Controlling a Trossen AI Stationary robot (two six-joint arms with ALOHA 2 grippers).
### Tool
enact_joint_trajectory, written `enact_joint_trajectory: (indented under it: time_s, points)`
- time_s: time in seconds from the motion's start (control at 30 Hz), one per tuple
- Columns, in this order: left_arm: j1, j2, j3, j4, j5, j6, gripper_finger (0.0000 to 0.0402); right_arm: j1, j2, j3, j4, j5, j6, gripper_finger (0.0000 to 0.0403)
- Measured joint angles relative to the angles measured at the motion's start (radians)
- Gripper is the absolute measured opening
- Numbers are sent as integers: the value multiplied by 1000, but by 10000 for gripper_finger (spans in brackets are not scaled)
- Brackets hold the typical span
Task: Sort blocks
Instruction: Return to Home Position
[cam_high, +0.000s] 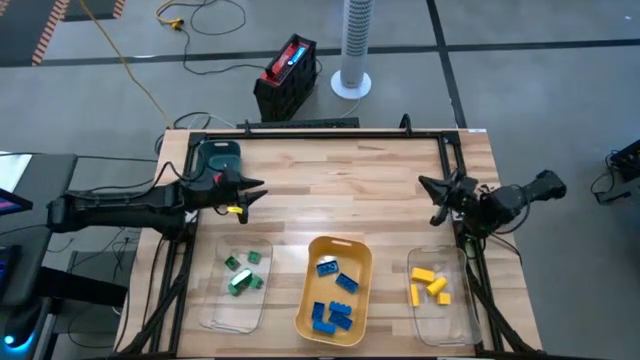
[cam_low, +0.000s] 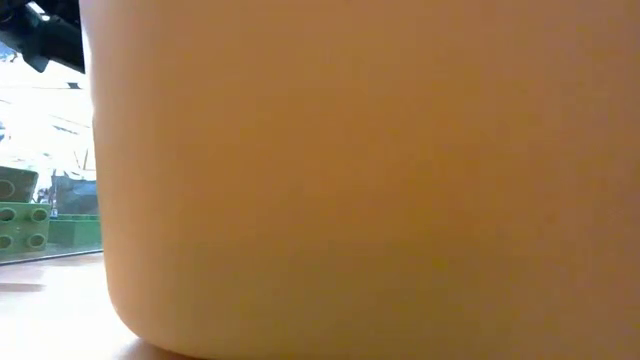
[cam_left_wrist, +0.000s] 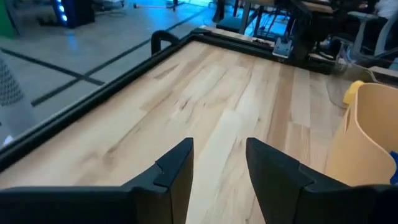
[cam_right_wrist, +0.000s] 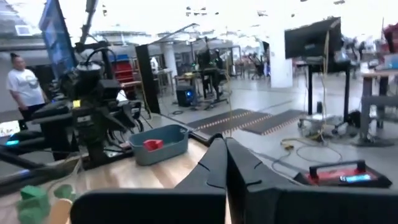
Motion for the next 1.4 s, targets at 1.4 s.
enact_joint_trajectory:
  time_s: [1.4]
  points:
    - [-17, -100, -174, -26, 46, -1, 141, -199, -46, -184, 127, -366, -26, 10]
